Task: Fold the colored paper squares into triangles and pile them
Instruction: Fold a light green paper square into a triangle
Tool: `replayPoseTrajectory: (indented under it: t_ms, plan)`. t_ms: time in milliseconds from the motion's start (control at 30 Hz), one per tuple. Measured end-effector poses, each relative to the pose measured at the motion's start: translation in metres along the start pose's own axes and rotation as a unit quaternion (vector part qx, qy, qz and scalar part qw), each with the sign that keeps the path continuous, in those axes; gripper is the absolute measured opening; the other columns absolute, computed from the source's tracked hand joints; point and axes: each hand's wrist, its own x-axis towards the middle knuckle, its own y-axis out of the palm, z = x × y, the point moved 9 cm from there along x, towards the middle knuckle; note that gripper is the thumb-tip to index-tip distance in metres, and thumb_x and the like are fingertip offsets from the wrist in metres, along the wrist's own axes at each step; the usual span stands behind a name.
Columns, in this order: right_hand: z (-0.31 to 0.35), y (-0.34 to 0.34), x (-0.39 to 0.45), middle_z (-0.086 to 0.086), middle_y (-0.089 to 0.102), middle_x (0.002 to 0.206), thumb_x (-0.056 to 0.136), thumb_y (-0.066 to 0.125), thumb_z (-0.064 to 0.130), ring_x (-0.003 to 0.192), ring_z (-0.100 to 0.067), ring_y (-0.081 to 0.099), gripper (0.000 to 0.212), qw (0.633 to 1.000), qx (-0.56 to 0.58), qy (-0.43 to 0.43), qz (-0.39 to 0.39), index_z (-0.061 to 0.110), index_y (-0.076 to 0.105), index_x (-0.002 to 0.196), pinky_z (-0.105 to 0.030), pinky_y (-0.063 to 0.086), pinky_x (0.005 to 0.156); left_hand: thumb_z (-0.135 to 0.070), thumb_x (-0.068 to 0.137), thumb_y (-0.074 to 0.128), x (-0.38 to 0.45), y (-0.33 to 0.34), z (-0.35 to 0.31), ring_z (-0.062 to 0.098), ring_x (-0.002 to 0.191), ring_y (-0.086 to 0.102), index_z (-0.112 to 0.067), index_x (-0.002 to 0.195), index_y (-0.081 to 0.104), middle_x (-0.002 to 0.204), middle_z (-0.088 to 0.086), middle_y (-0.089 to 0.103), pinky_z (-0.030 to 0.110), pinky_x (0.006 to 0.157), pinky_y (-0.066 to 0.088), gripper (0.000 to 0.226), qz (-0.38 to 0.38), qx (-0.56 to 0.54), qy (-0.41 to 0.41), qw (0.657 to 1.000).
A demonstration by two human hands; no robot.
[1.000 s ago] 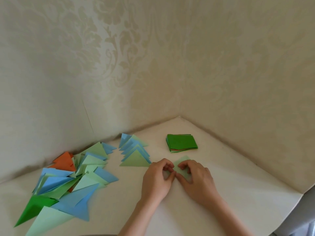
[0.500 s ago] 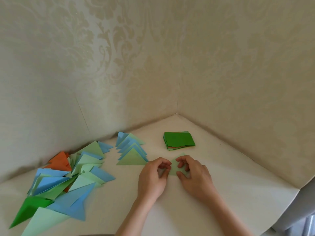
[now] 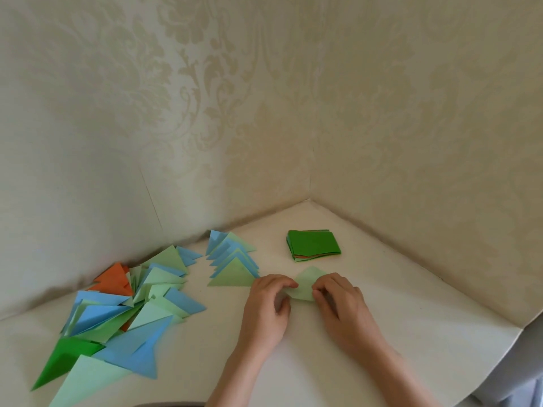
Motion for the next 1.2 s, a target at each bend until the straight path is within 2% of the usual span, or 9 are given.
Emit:
replayPoseTrajectory:
  t_ms: [167, 267, 367, 500, 633, 733, 900, 1067, 1200]
  plan:
    - [0.002, -0.001, 0.000, 0.021, 0.051, 0.095, 0.090, 0.060, 0.024, 0.086, 0.002, 0.053, 0.009, 1.000, 0.026, -0.011, -0.005, 0.031, 0.055, 0.094, -0.034, 0.047, 0.076, 0.011, 0.070, 0.063, -0.001, 0.000, 0.006, 0.001, 0.089, 0.052, -0.024, 0.083, 0.068, 0.088, -0.019, 0.063, 0.008, 0.081, 0.038, 0.038, -0.004, 0.012, -0.012, 1.000]
    - [-0.006, -0.004, -0.001, 0.024, 0.051, 0.108, 0.085, 0.067, 0.021, 0.093, 0.005, 0.057, 0.030, 0.998, 0.062, 0.029, -0.015, 0.032, 0.053, 0.108, -0.028, 0.048, 0.081, 0.000, 0.077, 0.068, -0.002, 0.001, 0.001, 0.003, 0.086, 0.053, -0.026, 0.082, 0.067, 0.083, -0.018, 0.063, 0.014, 0.078, 0.042, 0.026, 0.004, 0.015, 0.002, 1.000]
    - [-0.005, -0.007, 0.000, 0.020, 0.056, 0.101, 0.080, 0.060, 0.016, 0.090, 0.005, 0.058, 0.018, 0.996, 0.075, 0.029, -0.025, 0.028, 0.062, 0.094, -0.024, 0.048, 0.082, -0.013, 0.080, 0.067, -0.002, 0.001, -0.001, 0.006, 0.082, 0.054, -0.027, 0.083, 0.067, 0.080, -0.016, 0.063, 0.022, 0.076, 0.044, 0.014, 0.002, 0.019, 0.011, 1.000]
    - [-0.005, 0.001, -0.002, 0.023, 0.054, 0.105, 0.071, 0.054, 0.037, 0.090, 0.001, 0.058, 0.021, 0.998, 0.043, 0.040, 0.009, 0.030, 0.067, 0.086, -0.022, 0.045, 0.085, -0.011, 0.080, 0.071, -0.002, -0.002, -0.001, 0.008, 0.075, 0.054, -0.026, 0.085, 0.068, 0.071, -0.022, 0.057, 0.022, 0.071, 0.044, 0.016, -0.009, 0.019, 0.005, 1.000]
    - [-0.007, 0.004, -0.002, 0.023, 0.053, 0.104, 0.083, 0.065, 0.039, 0.088, 0.010, 0.050, 0.012, 1.000, 0.011, 0.028, 0.006, 0.028, 0.067, 0.082, -0.023, 0.043, 0.085, -0.014, 0.078, 0.075, -0.001, -0.001, -0.002, 0.002, 0.070, 0.052, -0.024, 0.088, 0.069, 0.064, -0.027, 0.047, 0.027, 0.071, 0.047, 0.016, -0.004, 0.011, 0.002, 1.000]
    - [-0.010, 0.004, 0.000, 0.022, 0.053, 0.102, 0.087, 0.066, 0.034, 0.089, 0.004, 0.054, 0.012, 0.999, 0.022, 0.034, 0.001, 0.028, 0.066, 0.077, -0.029, 0.045, 0.087, -0.017, 0.078, 0.076, -0.001, 0.001, 0.001, 0.003, 0.071, 0.050, -0.023, 0.092, 0.067, 0.065, -0.023, 0.047, 0.031, 0.073, 0.046, 0.017, -0.009, 0.023, -0.001, 1.000]
    - [-0.008, 0.005, 0.002, 0.016, 0.053, 0.099, 0.087, 0.066, 0.036, 0.085, 0.000, 0.053, 0.016, 1.000, -0.016, 0.024, -0.012, 0.027, 0.060, 0.075, -0.029, 0.044, 0.082, -0.031, 0.078, 0.076, 0.001, 0.004, 0.003, 0.008, 0.075, 0.051, -0.028, 0.096, 0.062, 0.068, -0.017, 0.052, 0.020, 0.070, 0.032, 0.023, -0.027, 0.058, -0.004, 0.998]
    - [-0.001, 0.003, 0.003, 0.009, 0.051, 0.089, 0.085, 0.067, 0.032, 0.078, -0.015, 0.054, 0.019, 0.997, -0.076, 0.012, -0.032, 0.021, 0.056, 0.075, -0.033, 0.045, 0.070, -0.039, 0.078, 0.075, 0.004, 0.007, 0.004, 0.011, 0.075, 0.050, -0.028, 0.100, 0.059, 0.068, -0.018, 0.051, 0.026, 0.068, 0.034, 0.030, -0.032, 0.092, -0.007, 0.995]
    - [-0.003, 0.001, 0.004, 0.008, 0.050, 0.088, 0.080, 0.073, 0.032, 0.078, -0.015, 0.053, 0.020, 0.997, -0.062, 0.022, -0.035, 0.021, 0.056, 0.075, -0.031, 0.048, 0.069, -0.036, 0.076, 0.077, 0.004, 0.008, 0.005, 0.010, 0.076, 0.050, -0.029, 0.099, 0.058, 0.068, -0.019, 0.051, 0.026, 0.069, 0.032, 0.031, -0.032, 0.098, -0.025, 0.994]
